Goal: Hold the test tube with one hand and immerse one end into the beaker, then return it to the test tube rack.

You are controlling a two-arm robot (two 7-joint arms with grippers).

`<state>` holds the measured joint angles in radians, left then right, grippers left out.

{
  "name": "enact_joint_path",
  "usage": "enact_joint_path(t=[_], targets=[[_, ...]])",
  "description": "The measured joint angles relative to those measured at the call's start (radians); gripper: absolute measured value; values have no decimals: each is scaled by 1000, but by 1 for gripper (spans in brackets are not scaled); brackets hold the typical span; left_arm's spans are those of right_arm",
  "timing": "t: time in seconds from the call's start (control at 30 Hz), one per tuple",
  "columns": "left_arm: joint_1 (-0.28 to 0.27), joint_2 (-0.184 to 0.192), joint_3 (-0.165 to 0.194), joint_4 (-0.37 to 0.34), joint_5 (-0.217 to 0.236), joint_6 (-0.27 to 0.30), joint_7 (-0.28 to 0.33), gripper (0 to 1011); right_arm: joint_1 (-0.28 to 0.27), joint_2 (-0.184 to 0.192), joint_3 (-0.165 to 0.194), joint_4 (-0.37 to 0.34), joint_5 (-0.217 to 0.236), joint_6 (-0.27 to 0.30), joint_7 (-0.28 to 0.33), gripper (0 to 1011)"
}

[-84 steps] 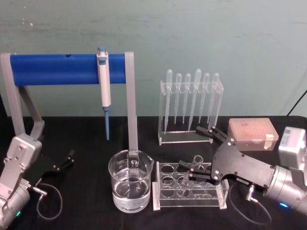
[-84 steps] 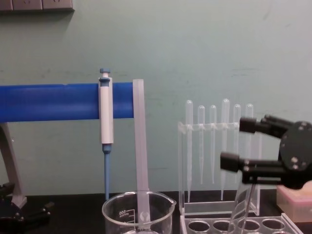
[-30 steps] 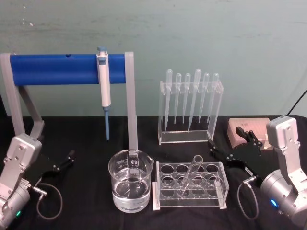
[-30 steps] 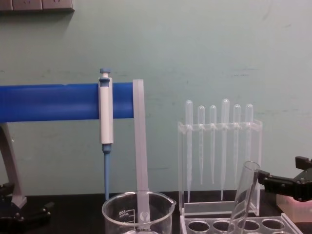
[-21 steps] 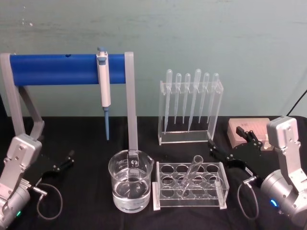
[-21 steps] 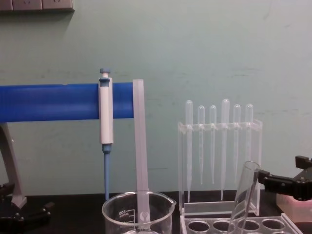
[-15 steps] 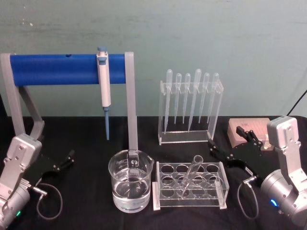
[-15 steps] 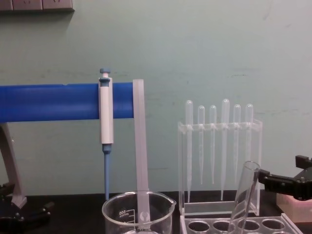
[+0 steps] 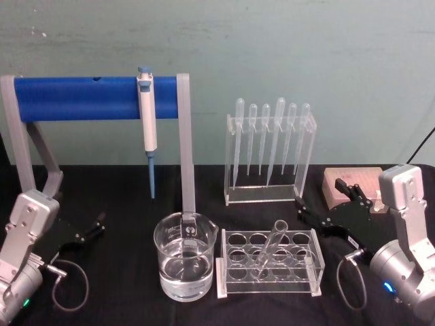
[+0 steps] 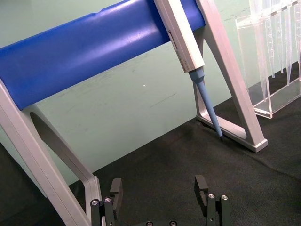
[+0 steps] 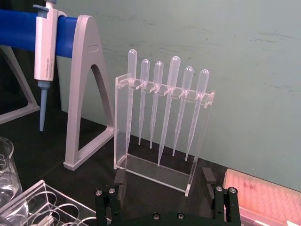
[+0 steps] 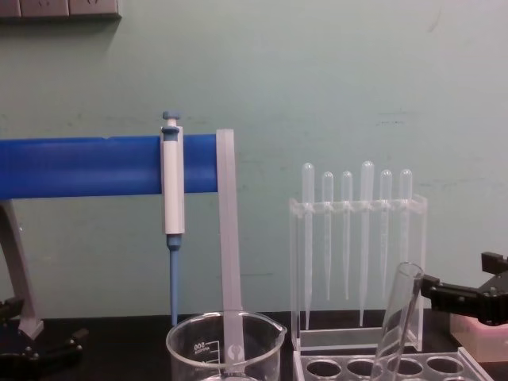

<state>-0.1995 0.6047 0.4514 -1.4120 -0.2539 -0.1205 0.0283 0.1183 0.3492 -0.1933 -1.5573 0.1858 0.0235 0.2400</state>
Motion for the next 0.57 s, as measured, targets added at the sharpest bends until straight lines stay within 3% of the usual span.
enact_joint_path(t=[0.57], targets=[[0, 0, 0, 0, 0, 0, 0, 1000, 0, 0, 0, 0, 0, 0, 0, 1002]])
